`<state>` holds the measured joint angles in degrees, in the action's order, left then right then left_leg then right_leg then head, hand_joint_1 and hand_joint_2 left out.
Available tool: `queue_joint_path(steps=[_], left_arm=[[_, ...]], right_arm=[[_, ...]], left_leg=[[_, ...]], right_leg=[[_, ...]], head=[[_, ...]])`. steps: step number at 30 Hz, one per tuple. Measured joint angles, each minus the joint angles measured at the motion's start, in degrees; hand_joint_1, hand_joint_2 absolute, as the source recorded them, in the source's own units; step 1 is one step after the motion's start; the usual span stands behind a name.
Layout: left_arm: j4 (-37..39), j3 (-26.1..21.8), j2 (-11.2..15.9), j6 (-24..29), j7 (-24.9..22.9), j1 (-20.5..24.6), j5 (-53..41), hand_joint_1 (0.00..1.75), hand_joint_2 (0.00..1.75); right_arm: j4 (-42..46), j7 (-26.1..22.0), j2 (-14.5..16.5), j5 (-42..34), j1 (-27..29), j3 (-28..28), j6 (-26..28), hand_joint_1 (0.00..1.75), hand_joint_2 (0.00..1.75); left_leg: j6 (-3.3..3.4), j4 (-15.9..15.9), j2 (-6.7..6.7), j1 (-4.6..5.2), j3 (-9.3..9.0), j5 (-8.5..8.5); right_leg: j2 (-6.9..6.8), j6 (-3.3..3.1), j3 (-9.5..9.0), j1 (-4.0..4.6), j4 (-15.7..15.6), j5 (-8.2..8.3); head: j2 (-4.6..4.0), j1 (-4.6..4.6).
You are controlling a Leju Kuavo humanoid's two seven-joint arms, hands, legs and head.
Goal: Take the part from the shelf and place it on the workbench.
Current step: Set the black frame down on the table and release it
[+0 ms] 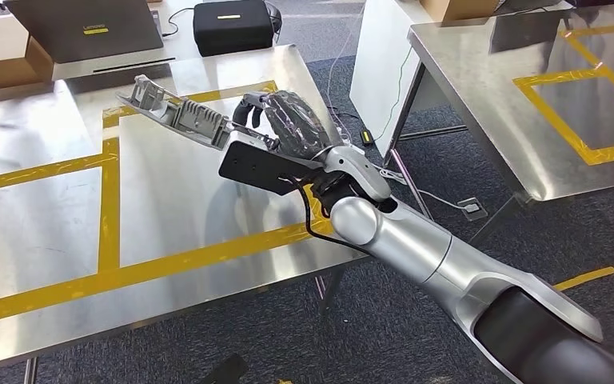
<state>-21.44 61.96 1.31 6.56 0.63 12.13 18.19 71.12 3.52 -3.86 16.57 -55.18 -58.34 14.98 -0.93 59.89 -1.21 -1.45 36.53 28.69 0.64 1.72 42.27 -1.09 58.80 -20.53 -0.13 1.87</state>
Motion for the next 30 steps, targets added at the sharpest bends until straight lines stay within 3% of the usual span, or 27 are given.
queue_joint_path(steps=[16, 30], left_arm=[[0.0, -0.44, -0.08, 0.0, 0.06, 0.24, -0.08, 0.0, 1.75], [0.0, -0.52, -0.08, 0.13, 0.0, 0.23, -0.23, 0.0, 1.75]], right_arm=[[-11.79, -2.13, 4.92, -1.85, -1.39, -1.95, -0.88, 1.75, 1.75], [-17.29, -2.67, 6.79, -3.33, -1.1, -3.86, -3.66, 1.75, 1.75]], left_leg=[[-0.27, -0.21, 0.02, -0.05, -0.43, 0.03], [-0.37, -0.3, 0.02, -0.05, -0.96, 0.14]], right_leg=[[0.02, -0.28, -0.2, 0.06, 0.11, -0.19], [0.04, -0.27, -0.67, 0.07, 0.11, -0.34]], head=[[0.0, 0.01], [0.0, 0.02]])
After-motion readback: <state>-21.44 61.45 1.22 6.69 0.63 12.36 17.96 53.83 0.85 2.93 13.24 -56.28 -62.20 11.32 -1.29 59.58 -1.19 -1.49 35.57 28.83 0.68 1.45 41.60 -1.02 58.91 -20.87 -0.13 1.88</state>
